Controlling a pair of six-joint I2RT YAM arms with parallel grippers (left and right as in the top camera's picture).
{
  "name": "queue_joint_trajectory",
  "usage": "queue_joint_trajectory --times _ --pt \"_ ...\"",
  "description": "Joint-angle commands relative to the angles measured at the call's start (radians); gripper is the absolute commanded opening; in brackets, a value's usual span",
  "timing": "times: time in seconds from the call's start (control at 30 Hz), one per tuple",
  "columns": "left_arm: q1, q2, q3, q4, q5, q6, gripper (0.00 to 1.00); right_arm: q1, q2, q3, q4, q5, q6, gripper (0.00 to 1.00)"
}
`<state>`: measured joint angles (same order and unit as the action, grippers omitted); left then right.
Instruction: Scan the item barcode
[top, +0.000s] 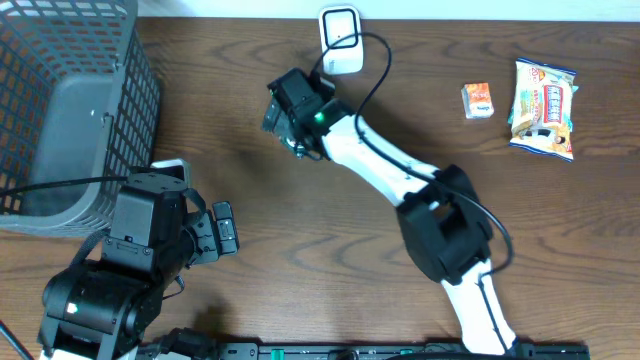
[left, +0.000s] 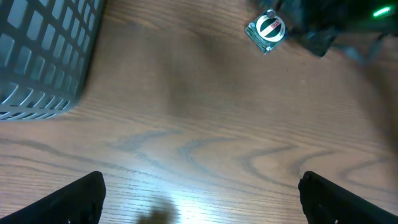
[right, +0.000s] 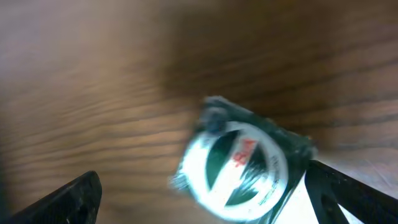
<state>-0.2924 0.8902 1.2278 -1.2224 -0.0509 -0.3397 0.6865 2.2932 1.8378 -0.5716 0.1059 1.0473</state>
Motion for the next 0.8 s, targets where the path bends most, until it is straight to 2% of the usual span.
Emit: queue_joint_trajectory --times 0.0,0.17,0.27,0.4,0.47,0.7,0.77 --pt "0.001 -0.003 0.0 0.001 -0.002 0.002 0.98 0.002 0.072 0.0 -0.018 0.034 0.056 0.99" --pt "0.001 -0.003 0.0 0.001 -0.002 0.002 0.98 0.002 0.104 0.0 -0.085 0.047 0.056 0.96" --pt "0.001 -0.003 0.0 0.001 -0.002 0.002 0.98 -0.001 0.104 0.0 -0.116 0.07 0.055 0.83" --pt "0.001 -0.003 0.0 0.001 -0.002 0.002 0.98 -0.019 0.102 0.0 -0.183 0.071 0.055 0.56" --pt "0.001 -0.003 0.0 0.001 -0.002 0.002 0.98 -0.03 0.095 0.001 -0.232 0.068 0.055 0.48" --pt "0.001 -0.003 0.0 0.001 -0.002 0.002 0.98 -0.09 0.025 0.001 -0.467 0.074 -0.127 0.36" --pt "0.001 -0.003 0.0 0.001 -0.002 0.002 0.98 -0.106 0.002 0.001 -0.541 0.084 -0.149 0.36"
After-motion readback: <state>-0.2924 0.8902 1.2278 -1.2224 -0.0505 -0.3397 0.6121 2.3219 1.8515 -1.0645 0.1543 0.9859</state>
